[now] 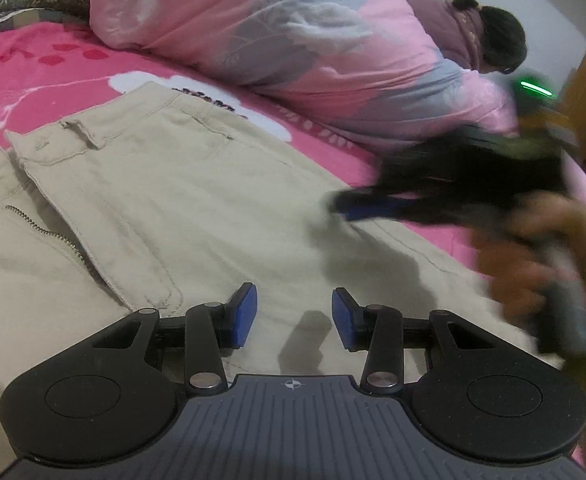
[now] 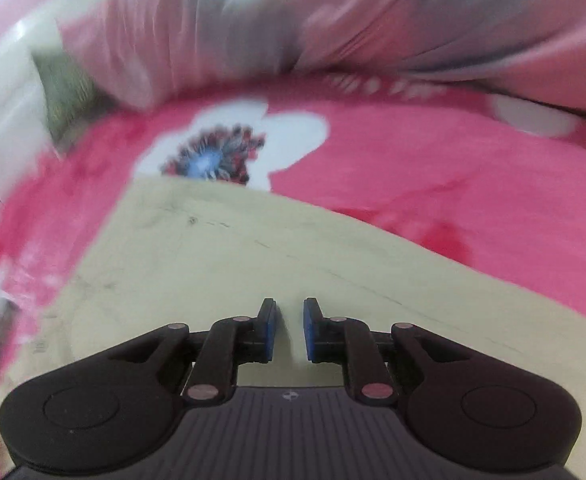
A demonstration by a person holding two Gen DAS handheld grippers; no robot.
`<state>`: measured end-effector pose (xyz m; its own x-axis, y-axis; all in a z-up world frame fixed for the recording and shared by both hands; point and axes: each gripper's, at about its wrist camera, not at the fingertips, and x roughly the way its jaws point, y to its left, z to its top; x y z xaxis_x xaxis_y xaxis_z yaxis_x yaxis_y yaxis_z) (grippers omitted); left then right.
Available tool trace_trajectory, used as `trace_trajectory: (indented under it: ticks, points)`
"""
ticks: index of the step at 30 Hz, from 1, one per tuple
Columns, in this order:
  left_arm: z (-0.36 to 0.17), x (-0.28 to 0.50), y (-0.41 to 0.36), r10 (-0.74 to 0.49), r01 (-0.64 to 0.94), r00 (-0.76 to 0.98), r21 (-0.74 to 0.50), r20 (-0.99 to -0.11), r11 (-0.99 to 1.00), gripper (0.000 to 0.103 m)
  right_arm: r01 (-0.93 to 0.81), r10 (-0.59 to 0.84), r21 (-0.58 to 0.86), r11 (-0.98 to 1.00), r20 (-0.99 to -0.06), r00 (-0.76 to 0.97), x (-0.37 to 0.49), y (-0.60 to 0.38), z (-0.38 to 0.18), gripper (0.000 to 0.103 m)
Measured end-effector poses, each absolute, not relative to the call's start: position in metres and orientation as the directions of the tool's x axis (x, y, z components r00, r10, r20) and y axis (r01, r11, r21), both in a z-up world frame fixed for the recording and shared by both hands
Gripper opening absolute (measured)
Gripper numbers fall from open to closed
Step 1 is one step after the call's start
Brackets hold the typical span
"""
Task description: Fold clothes
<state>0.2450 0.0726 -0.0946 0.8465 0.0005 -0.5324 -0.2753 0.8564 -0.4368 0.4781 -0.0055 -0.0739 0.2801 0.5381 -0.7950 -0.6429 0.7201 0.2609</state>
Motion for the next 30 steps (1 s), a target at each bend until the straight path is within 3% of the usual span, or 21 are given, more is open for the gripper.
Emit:
trace_trajectory:
  ticks: [6,9,12,15,17,18,20,25,27,30]
  points:
    - [-0.096,0.241,0.076,-0.019,-0.260,0.854,-0.459,-0.519,0.849,0.042,-0.423,0.430,0.207,0.882,-0.721,0.543,0.515,-0.018,-0.058,0.016]
    - [-0.096,0.241,0.078,-0.020,-0.263,0.856,-0.469,-0.517,0.843,0.042,-0.536,0.562,0.285,0.795,-0.678,0.474,0.465,-0.075,-0.032,0.016]
    - [-0.096,0.242,0.076,-0.014,-0.266,0.854,-0.461,-0.520,0.846,0.042,-0.616,0.597,0.244,0.749,-0.652,0.467,0.397,-0.133,-0.026,0.016]
    - [-0.097,0.242,0.075,-0.010,-0.266,0.856,-0.456,-0.517,0.849,0.042,-0.541,0.470,0.120,0.833,-0.669,0.575,0.356,-0.203,-0.046,0.016]
    - [-0.097,0.242,0.077,-0.013,-0.264,0.858,-0.463,-0.514,0.846,0.042,-0.390,0.314,0.056,0.919,-0.702,0.640,0.353,-0.265,-0.070,0.016]
    - [-0.098,0.242,0.077,-0.014,-0.264,0.859,-0.466,-0.512,0.845,0.042,-0.302,0.231,0.028,0.953,-0.710,0.665,0.353,-0.300,-0.081,0.010]
    - [-0.098,0.242,0.076,-0.015,-0.262,0.860,-0.466,-0.510,0.845,0.042,-0.174,0.226,0.145,0.974,-0.660,0.717,0.347,-0.375,-0.084,0.010]
    - [-0.098,0.242,0.074,-0.007,-0.261,0.861,-0.453,-0.509,0.852,0.042,0.314,-0.294,-0.092,0.945,-0.659,0.692,0.337,-0.499,-0.080,0.011]
    - [-0.098,0.242,0.074,-0.007,-0.261,0.861,-0.453,-0.509,0.853,0.042,0.371,-0.314,-0.052,0.927,-0.651,0.692,0.332,-0.516,-0.074,0.012]
    - [-0.098,0.242,0.074,-0.005,-0.261,0.861,-0.448,-0.509,0.855,0.043,0.204,-0.125,0.063,0.977,-0.607,0.785,0.336,-0.480,-0.060,0.012]
